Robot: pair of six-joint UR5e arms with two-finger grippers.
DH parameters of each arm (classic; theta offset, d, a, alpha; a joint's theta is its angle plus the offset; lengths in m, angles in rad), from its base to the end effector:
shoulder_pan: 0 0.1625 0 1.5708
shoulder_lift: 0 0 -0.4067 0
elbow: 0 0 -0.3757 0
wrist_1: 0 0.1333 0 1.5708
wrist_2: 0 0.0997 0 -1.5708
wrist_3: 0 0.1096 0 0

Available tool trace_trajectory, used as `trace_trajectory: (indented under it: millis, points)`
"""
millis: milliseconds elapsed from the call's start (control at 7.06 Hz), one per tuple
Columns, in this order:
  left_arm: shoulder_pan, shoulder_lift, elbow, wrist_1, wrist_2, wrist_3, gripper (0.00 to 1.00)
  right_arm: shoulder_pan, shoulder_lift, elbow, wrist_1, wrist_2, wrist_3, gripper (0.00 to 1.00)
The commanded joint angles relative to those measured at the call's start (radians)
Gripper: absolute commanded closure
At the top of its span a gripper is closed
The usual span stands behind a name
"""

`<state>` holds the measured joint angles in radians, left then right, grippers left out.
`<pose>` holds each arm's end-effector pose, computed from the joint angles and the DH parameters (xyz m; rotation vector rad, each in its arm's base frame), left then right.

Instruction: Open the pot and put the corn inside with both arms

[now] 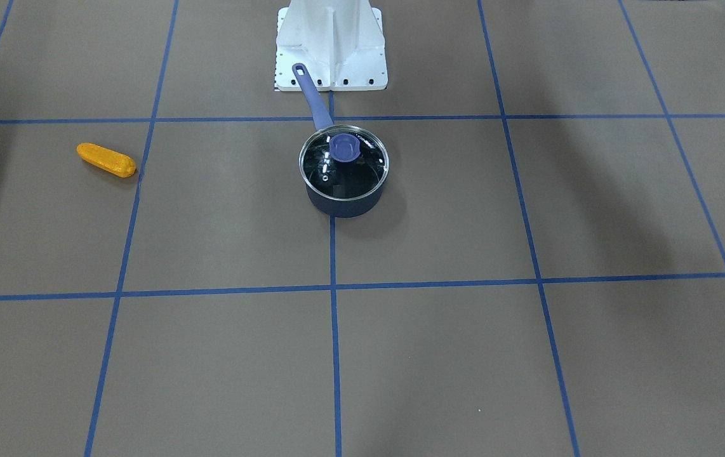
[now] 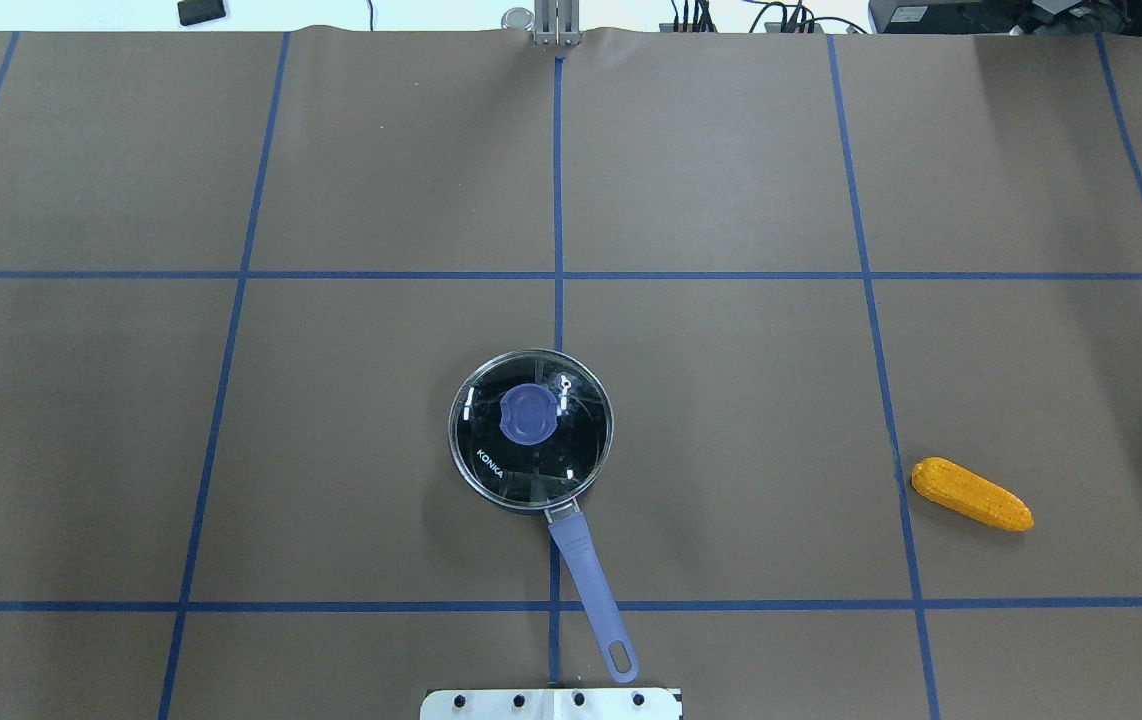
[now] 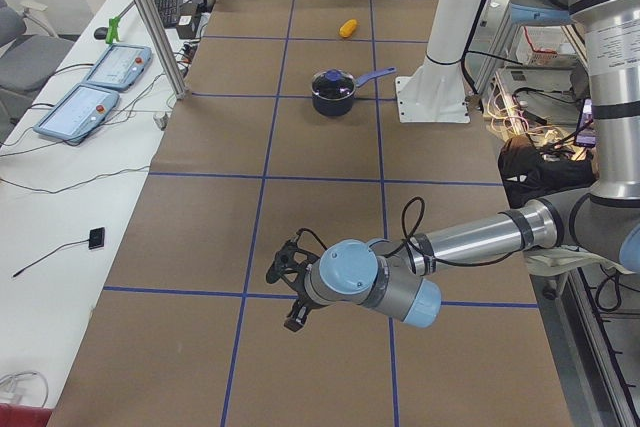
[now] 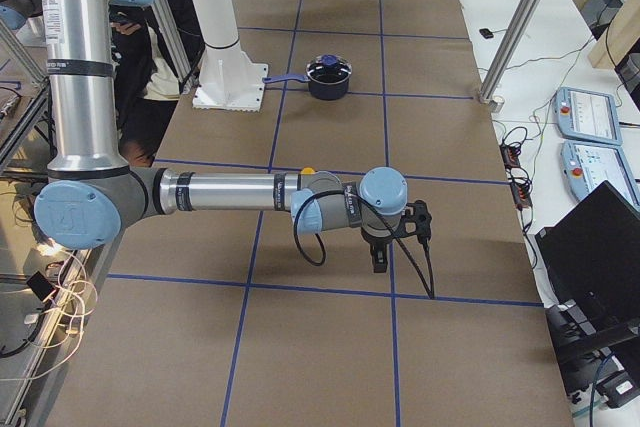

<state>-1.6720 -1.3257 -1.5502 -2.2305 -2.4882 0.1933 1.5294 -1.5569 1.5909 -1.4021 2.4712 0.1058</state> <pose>-0.0846 -0.3748 0.6789 0.4955 0.8432 0.2653 0.0270 -0.4940 0.6030 0.1223 -0.9084 -0.0314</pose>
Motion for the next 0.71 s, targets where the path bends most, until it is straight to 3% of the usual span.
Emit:
trace_trajectory:
  millis: [0, 567]
  points:
    - [0.002, 0.000, -0.001, 0.000, 0.000, 0.000, 0.00, 0.000, 0.000, -0.003, 0.002, 0.002, -0.003, 0.00]
    - [0.020, -0.030, -0.016, 0.003, 0.000, -0.102, 0.00, -0.040, 0.011, 0.041, 0.000, 0.020, 0.002, 0.00]
